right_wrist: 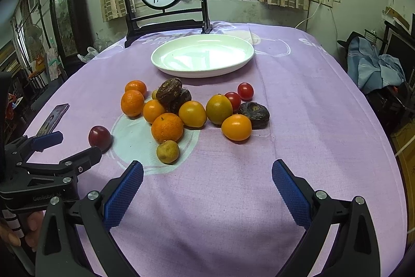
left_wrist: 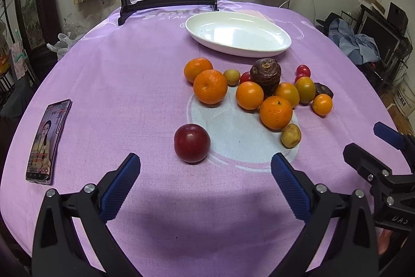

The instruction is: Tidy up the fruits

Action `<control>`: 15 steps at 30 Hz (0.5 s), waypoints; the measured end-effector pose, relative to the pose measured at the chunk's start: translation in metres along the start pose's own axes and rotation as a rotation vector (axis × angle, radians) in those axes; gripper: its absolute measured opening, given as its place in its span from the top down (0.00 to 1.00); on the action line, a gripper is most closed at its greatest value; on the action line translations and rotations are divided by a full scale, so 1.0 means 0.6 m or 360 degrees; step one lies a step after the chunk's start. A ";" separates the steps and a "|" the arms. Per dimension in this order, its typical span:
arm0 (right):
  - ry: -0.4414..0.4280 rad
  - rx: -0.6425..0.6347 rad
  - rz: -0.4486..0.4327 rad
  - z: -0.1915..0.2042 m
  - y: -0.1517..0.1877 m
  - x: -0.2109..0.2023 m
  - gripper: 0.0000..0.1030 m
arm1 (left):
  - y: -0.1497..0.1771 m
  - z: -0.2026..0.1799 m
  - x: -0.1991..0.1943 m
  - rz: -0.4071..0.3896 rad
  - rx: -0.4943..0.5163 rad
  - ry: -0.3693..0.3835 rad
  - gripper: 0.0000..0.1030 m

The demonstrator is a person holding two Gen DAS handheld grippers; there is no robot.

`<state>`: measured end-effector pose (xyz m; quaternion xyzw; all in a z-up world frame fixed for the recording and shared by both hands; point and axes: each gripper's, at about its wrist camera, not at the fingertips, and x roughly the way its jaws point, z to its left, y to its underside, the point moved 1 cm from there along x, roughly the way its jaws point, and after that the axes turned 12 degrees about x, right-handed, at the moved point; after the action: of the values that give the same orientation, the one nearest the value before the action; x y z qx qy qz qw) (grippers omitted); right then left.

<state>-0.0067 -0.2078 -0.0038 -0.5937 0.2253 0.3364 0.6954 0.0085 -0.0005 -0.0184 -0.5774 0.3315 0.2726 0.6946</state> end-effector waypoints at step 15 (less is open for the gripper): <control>0.0001 0.0003 -0.0003 -0.001 0.002 -0.001 0.03 | 0.001 -0.001 0.001 -0.0001 0.0001 0.0000 0.04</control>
<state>-0.0080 -0.2085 -0.0045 -0.5933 0.2253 0.3353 0.6963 0.0084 -0.0013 -0.0191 -0.5773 0.3312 0.2722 0.6949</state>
